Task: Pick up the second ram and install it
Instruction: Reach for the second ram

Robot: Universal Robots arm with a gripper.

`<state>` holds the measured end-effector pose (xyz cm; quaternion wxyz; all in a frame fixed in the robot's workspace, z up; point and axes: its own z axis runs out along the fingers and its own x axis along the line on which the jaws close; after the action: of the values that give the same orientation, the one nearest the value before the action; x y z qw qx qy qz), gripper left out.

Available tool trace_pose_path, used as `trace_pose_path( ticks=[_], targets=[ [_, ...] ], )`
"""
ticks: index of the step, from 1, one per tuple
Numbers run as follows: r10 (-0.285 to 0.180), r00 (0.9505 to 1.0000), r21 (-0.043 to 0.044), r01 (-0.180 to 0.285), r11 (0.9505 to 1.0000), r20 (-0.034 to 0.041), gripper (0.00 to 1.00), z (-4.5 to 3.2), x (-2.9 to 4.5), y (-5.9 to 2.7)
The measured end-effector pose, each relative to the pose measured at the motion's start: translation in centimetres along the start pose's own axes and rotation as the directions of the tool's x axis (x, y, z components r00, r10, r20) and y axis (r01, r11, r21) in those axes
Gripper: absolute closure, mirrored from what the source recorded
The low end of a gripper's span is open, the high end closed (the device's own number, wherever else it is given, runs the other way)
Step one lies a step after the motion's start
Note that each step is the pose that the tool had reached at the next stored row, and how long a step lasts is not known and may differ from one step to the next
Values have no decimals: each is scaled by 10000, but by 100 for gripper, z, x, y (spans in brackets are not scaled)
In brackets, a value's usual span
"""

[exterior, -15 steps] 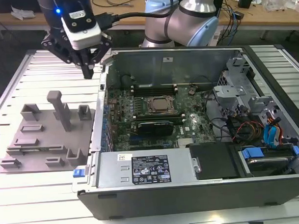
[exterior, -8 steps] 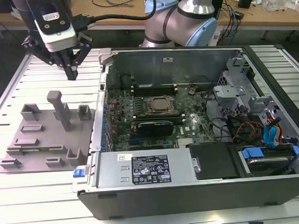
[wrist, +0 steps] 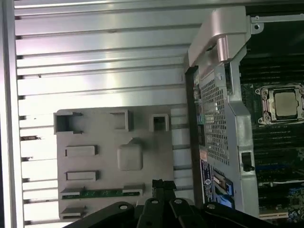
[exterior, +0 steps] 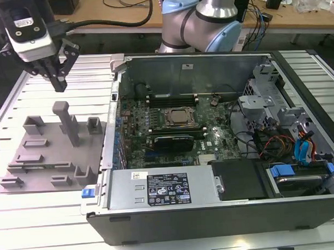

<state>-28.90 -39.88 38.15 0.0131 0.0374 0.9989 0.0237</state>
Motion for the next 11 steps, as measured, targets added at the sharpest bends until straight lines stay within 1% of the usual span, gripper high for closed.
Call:
trace_pose_path(
  ticks=[3,4,6,10,11],
  targets=[
    [2,10000,0,-2,10000,1,92,4,159,-12],
    [1,10000,0,-1,10000,0,92,5,228,-17],
    [1,10000,0,-1,10000,0,92,7,314,-24],
    [1,10000,0,-1,10000,0,92,10,435,-33],
    [1,10000,0,-1,10000,1,92,13,495,-38]
  ],
)
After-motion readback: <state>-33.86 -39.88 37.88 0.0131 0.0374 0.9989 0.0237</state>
